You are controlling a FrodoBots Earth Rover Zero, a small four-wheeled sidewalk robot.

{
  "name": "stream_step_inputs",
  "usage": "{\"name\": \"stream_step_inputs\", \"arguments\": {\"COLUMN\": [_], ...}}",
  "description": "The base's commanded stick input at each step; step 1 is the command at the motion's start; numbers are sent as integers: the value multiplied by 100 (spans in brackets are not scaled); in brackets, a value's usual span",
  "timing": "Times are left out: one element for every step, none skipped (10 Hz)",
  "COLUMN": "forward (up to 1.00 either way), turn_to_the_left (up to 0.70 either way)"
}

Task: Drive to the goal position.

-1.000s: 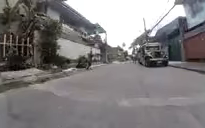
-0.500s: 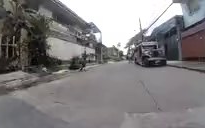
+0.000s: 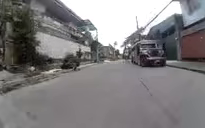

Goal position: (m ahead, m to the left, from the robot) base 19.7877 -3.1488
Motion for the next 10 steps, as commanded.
{"name": "stream_step_inputs", "arguments": {"forward": [100,100,100,100,100,100,100,100,100,100], "turn_to_the_left": [-17,-17,-17,-17,-17,-17,-17,-17,-17,-17]}}
